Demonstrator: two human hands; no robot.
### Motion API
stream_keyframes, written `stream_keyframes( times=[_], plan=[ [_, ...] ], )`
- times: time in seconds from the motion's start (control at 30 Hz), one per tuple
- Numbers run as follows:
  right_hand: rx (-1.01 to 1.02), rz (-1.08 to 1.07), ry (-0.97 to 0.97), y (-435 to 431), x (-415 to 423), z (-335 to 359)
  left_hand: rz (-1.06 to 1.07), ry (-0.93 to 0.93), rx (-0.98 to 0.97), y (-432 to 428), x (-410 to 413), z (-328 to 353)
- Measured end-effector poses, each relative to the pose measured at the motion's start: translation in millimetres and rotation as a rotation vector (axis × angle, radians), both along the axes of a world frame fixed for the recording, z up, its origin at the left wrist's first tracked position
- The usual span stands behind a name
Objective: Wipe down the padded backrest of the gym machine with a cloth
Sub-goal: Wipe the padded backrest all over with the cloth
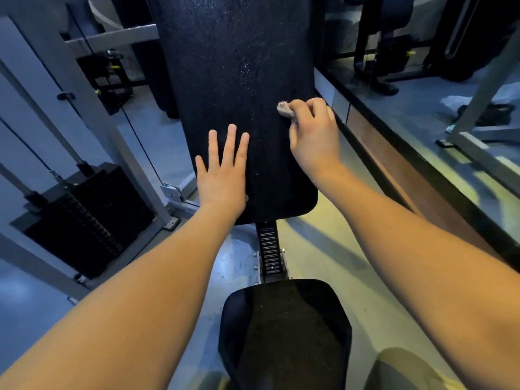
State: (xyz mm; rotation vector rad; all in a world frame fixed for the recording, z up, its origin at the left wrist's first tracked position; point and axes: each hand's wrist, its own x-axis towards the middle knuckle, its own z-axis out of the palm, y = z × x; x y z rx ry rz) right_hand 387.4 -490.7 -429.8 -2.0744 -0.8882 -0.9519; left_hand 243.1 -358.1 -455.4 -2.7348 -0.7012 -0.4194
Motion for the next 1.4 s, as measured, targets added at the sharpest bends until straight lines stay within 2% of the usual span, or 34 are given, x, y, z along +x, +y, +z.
stream_keyframes(
  times=[0.13,0.27,0.4,0.5,0.57,0.67,0.77,0.87,0.93,1.07,1.17,1.2,1.33,1.4],
  plan=[
    [-0.028,0.007,-0.055,2.3,-0.7,-8.3,-0.014,-0.002,0.007,0.7,0.5,-2.0],
    [-0.150,0.134,-0.101,-2.6,-19.2,-57.2,0.002,-0.004,0.019,-0.5,1.2,-3.8],
    [-0.396,0.264,-0.015,-20.1,-58.2,-133.3,0.004,0.032,0.018,-0.3,0.5,-2.2],
    [-0.527,0.364,0.068,-36.7,-65.2,-135.0,0.011,0.041,-0.009,-2.3,-0.7,1.4],
    [-0.415,0.342,0.090,-38.0,-59.3,-104.6,-0.005,0.045,-0.029,-4.4,-2.1,5.8],
    [-0.141,0.234,0.035,-25.0,-37.4,-38.5,-0.054,-0.018,-0.073,-5.0,-14.6,8.3],
    [-0.030,0.137,0.001,-2.7,-22.3,0.7,-0.012,-0.111,-0.136,-2.8,-39.5,-6.2],
    [-0.001,0.097,0.023,20.4,-32.7,-15.2,0.021,-0.038,-0.148,5.3,-57.4,-27.4],
    [-0.042,0.177,0.012,25.7,-51.2,-48.8,0.009,-0.013,-0.148,9.4,-57.8,-35.7],
    [-0.323,0.395,-0.008,10.0,-81.5,-120.1,0.021,-0.019,-0.137,12.9,-51.9,-40.7],
    [-0.465,0.430,-0.044,3.2,-73.8,-111.5,0.018,-0.006,-0.098,18.3,-57.0,-38.3],
    [-0.431,0.414,-0.054,4.5,-68.5,-93.8,0.007,-0.006,-0.090,19.5,-58.3,-37.4],
    [-0.052,0.252,-0.094,28.1,-39.0,-3.2,-0.004,-0.030,-0.095,20.3,-58.9,-37.0],
    [-0.030,0.192,-0.083,45.7,-35.9,9.0,-0.004,-0.034,-0.091,20.0,-58.3,-37.6]
  ],
)
